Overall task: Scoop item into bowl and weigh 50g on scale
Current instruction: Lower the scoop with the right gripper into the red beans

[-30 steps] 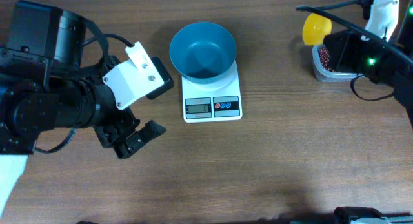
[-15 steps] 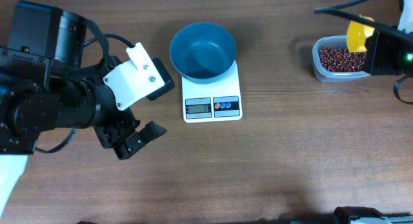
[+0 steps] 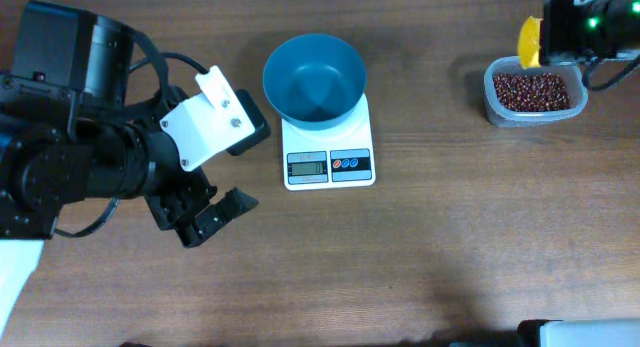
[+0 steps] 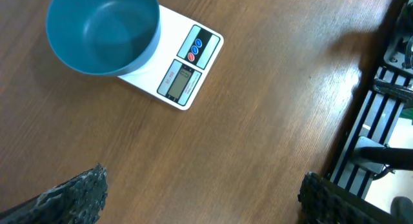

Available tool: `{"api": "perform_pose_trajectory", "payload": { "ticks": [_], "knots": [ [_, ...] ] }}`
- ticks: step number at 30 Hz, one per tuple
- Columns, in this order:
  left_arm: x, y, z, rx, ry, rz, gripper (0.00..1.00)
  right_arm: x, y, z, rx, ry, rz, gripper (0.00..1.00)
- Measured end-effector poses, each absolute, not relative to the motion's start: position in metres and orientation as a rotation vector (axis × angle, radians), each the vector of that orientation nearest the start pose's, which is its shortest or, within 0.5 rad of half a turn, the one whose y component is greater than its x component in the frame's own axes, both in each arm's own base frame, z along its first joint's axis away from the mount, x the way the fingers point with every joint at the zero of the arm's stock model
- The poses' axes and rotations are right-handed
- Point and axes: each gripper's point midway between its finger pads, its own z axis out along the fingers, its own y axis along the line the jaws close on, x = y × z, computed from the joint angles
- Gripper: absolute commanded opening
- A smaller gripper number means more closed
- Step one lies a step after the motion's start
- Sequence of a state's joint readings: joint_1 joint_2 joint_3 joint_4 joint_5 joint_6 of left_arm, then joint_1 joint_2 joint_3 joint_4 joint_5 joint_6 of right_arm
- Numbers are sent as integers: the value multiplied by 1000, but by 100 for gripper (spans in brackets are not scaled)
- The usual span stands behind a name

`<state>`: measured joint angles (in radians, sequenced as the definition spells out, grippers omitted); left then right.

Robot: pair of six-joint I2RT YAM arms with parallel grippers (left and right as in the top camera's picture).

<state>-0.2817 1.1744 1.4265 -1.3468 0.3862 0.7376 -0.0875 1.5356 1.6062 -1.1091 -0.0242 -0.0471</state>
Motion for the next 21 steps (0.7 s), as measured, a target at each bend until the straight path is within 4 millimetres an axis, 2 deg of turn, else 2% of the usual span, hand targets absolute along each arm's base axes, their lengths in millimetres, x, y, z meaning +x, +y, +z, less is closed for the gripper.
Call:
{"api": "perform_pose_trajectory", "payload": {
  "ticks": [2,6,8,11,15,21],
  "knots": [
    [219,-131,269,1362,2187,-349,99,374,-42,235,53,2638,-117,4],
    [219,-131,269,1362,2187,-349,99,370,-65,235,23,2653,-316,4],
    [219,-131,269,1362,2187,-349,99,374,-71,220,-1,2697,-368,4],
    [219,-131,269,1362,2187,-349,99,383,-78,185,-18,2796,-418,4],
    [219,-131,269,1362,2187,-349,99,384,-87,167,-32,2847,-498,4],
    [219,-131,269,1362,2187,-349,99,389,-91,145,-54,2902,-528,4]
  ]
}}
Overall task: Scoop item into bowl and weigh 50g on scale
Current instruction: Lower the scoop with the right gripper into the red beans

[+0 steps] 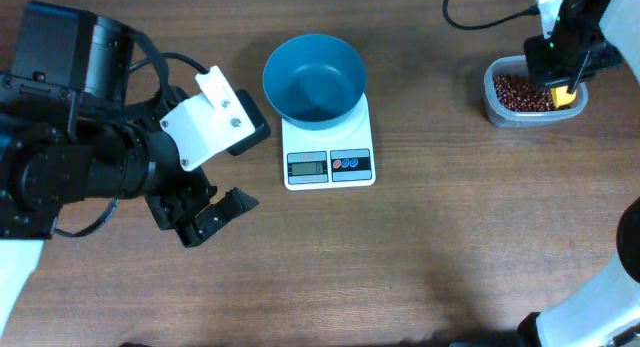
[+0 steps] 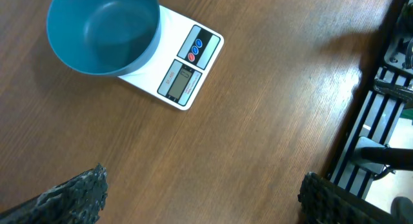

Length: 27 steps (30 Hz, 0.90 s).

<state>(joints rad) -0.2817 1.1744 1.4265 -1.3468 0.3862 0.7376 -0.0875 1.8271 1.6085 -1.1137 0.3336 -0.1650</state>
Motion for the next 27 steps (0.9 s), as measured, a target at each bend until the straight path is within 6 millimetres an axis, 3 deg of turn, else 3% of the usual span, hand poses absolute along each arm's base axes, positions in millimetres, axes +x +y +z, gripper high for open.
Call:
{"api": "perform_pose_trajectory", "payload": {
  "ticks": [4,7,12,27],
  "knots": [
    [219,-131,269,1362,2187,-349,99,402,-99,140,-36,2864,-590,4],
    [219,-131,269,1362,2187,-349,99,401,-103,141,-41,2861,-633,4],
    [219,-131,269,1362,2187,-349,99,403,-104,126,-67,2896,-644,4],
    [219,-131,269,1362,2187,-349,99,410,-105,122,-62,2881,-644,4]
  ]
}}
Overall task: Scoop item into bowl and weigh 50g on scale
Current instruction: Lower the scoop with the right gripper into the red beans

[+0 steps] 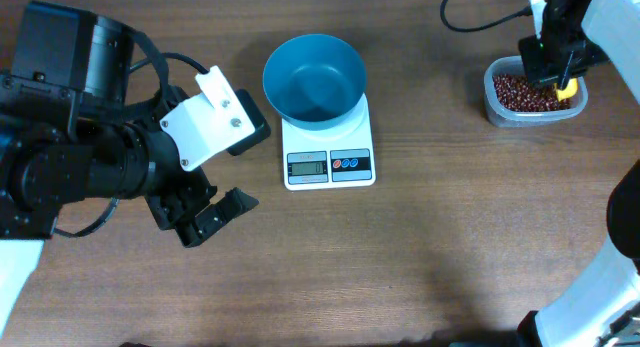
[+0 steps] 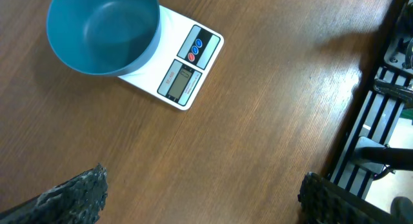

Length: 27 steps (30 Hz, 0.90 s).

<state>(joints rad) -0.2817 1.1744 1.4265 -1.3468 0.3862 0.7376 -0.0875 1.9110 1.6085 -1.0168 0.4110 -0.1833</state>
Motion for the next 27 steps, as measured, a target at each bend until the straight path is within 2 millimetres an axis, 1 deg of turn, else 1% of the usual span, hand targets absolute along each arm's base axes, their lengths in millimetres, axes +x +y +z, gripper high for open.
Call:
{"api": "perform_pose_trajectory", "payload": {
  "ticks": [5,8,11,14,23,27],
  "knots": [
    [219,-131,269,1362,2187,-349,99,410,-105,119,-63,2889,-648,4],
    [219,-131,269,1362,2187,-349,99,409,-112,108,-68,2914,-711,4],
    [219,-131,269,1362,2187,-349,99,409,-112,105,-71,2920,-709,4],
    [219,-131,269,1362,2187,-349,99,410,-108,102,-76,2927,-670,4],
    [219,-131,269,1362,2187,-349,99,411,-106,101,-79,2931,-654,4],
    [219,-131,269,1362,2187,-349,99,416,-105,101,-37,2905,-639,4]
  ]
}}
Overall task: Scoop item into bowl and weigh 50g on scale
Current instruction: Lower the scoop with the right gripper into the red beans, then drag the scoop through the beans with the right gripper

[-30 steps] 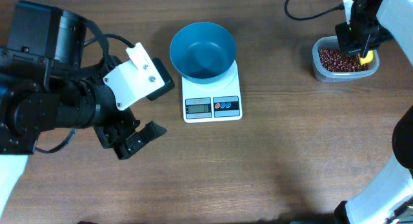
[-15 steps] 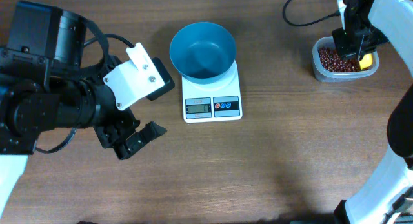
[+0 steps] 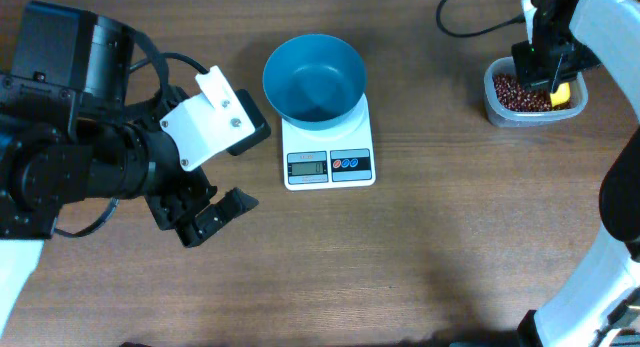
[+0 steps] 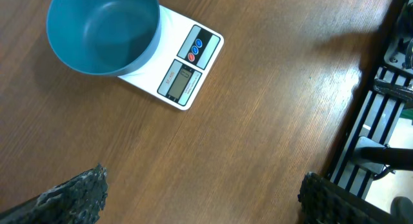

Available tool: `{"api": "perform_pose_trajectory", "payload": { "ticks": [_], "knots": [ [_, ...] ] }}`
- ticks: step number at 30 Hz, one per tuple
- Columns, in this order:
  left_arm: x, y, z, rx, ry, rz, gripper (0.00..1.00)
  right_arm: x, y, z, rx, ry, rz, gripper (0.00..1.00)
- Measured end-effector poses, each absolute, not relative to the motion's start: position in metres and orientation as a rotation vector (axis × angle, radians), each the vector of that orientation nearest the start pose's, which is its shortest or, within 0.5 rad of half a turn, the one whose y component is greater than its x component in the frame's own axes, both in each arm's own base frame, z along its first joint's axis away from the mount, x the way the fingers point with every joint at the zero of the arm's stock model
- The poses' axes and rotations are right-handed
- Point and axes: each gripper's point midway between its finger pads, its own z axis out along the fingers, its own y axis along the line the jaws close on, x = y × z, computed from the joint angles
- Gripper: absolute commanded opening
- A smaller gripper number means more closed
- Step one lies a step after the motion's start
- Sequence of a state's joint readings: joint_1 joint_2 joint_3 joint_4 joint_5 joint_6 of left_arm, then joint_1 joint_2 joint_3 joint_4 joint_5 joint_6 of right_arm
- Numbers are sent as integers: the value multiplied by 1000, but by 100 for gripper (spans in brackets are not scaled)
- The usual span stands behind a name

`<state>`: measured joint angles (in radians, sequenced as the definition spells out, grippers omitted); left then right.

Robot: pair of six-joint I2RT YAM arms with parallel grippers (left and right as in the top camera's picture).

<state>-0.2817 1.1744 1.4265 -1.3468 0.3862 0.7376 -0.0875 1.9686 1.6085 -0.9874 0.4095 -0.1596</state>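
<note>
The blue bowl stands empty on the white scale. At the back right is a clear container of red beans. My right gripper hangs over its right half, shut on a yellow scoop whose tip dips among the beans. My left gripper is open over bare table in front and to the left of the scale, with nothing between its fingers.
The bulky left arm fills the table's left side. In the left wrist view a black metal rack runs along the table's right edge. A black cable trails at the back near the right arm.
The right gripper has shifted slightly left and the yellow scoop sits a little lower and further in among the beans. The left arm, bowl and scale are unchanged.
The right gripper first held the yellow scoop above the container's back-left rim. Then the scoop was at the container's right side, down at the beans. It has stayed there with small shifts. The bowl is still empty and the left arm has not moved.
</note>
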Motion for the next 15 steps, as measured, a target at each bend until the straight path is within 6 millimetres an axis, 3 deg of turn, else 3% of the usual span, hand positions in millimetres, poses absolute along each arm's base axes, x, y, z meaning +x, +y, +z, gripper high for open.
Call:
{"api": "perform_pose_trajectory", "payload": {
  "ticks": [15],
  "knots": [
    [219,-131,269,1362,2187,-349,99,420,-89,77,-8,2957,-443,4]
  ]
}}
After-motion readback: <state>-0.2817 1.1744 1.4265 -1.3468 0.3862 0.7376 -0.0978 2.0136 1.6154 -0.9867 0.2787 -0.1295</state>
